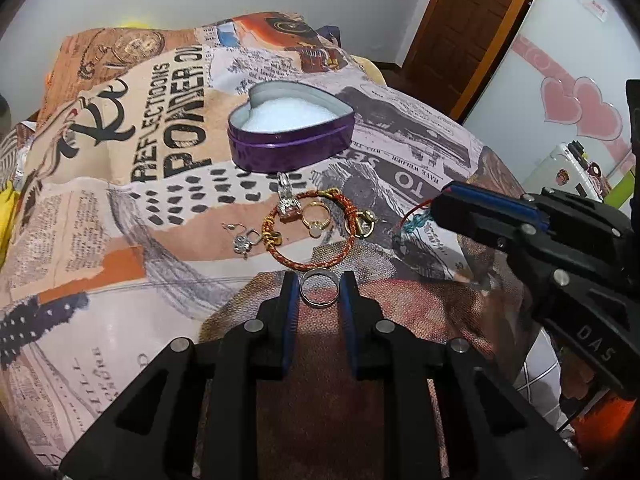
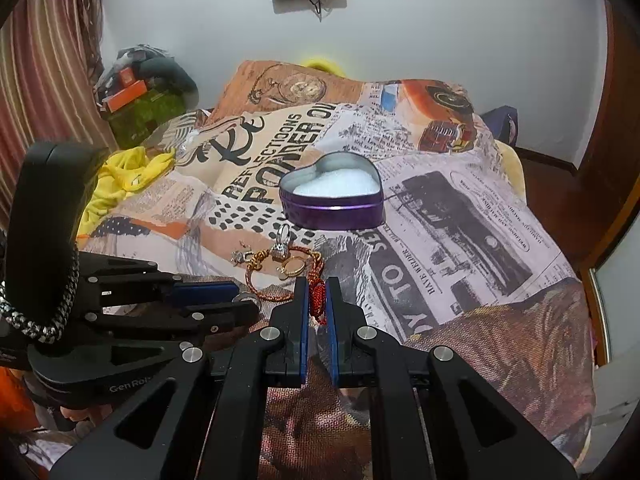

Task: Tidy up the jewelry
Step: 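Grasp a silver ring with the left tool while the right tool grasps a red beaded bracelet, then carry the silver ring with the left tool while the right tool carries the red bracelet over the tin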

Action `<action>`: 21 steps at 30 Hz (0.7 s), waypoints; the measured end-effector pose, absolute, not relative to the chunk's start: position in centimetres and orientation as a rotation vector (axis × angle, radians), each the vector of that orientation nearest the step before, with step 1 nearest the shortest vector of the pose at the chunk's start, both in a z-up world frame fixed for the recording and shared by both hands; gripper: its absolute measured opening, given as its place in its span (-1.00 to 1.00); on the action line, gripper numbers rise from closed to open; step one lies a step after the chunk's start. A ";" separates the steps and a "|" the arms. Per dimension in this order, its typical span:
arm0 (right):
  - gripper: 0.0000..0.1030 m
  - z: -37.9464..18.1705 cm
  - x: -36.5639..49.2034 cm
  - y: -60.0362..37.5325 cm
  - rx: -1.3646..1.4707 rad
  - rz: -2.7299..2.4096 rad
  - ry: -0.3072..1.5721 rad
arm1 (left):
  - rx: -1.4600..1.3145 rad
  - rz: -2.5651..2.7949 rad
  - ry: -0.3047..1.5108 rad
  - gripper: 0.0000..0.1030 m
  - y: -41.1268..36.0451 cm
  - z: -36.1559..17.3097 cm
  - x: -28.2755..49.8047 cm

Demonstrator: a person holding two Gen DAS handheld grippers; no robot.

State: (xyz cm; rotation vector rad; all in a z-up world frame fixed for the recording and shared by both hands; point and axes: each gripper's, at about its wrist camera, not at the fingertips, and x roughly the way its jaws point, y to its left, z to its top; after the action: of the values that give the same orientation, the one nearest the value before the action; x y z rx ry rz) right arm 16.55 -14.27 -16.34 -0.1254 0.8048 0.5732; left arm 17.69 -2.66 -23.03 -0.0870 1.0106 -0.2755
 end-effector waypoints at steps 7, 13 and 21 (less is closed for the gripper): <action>-0.86 -14.7 16.4 -14.5 -0.125 0.558 0.760 | -0.088 -0.246 0.940 -0.61 -1.6 -20.3 17.5; -0.86 -12.7 16.4 -14.4 -0.128 0.545 0.704 | -0.079 -0.226 0.866 -0.61 -0.9 -17.5 17.3; -0.86 -10.5 16.4 -14.2 -0.120 0.536 0.639 | -0.069 -0.210 0.778 -0.61 -0.5 -14.3 17.7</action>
State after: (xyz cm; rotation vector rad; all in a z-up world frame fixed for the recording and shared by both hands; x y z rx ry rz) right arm 16.45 -14.16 -10.46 -0.1201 0.6395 0.5365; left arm 17.68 -0.46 -14.26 -0.0694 0.7785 -0.2097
